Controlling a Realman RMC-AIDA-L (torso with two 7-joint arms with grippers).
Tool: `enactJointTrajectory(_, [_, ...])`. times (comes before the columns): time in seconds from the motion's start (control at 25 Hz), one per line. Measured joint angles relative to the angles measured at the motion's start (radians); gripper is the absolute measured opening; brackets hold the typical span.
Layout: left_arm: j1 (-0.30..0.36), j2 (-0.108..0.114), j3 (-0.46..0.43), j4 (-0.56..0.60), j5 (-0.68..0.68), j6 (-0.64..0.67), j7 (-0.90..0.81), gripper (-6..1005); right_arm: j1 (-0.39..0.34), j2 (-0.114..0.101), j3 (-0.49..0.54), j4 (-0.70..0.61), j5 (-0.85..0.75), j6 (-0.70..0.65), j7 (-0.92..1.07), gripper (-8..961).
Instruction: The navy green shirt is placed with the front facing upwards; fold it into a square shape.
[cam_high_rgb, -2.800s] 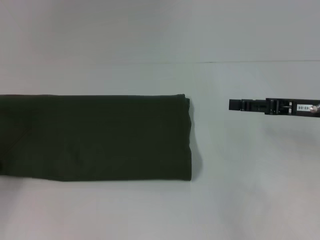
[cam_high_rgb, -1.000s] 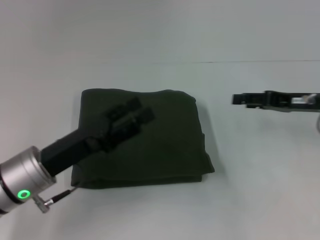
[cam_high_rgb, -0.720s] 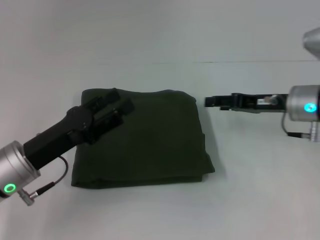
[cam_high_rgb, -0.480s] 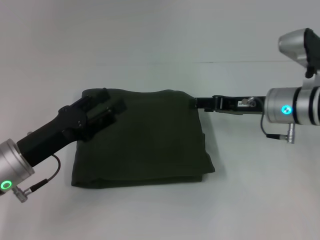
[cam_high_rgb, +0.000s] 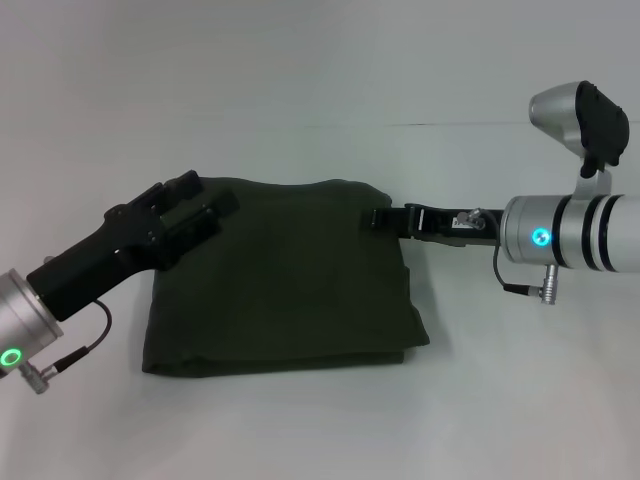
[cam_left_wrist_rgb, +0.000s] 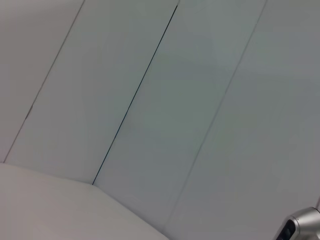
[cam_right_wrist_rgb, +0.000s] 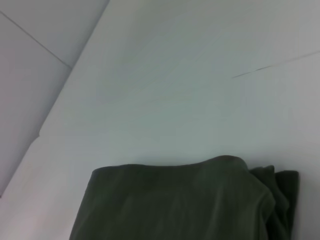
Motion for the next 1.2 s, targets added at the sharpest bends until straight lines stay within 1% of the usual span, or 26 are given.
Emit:
enactJointTrajectory(0.56, [-0.003, -0.003, 0.000, 0.000, -0.002, -0.048, 0.005, 754, 0.011, 0.004, 0.000, 0.050, 0.208, 0.050, -0.114, 656])
enactJointTrajectory(0.8, [0.003, -0.005, 0.000, 0.000, -0.002, -0.053, 0.008, 753, 0.018, 0.003, 0.005, 0.043, 0.223, 0.085, -0.128, 646])
enactJointTrajectory(1.04, [0.003, -0.004, 0.000, -0.004, -0.002, -0.054, 0.008, 753, 0.012, -0.009, 0.002, 0.004, 0.224, 0.108, -0.129, 635])
enactJointTrajectory(1.2, [0.003, -0.004, -0.003, -0.004, -0.002, -0.056, 0.007, 753, -0.002, -0.025, 0.001, -0.018, 0.223, 0.081, -0.109, 628])
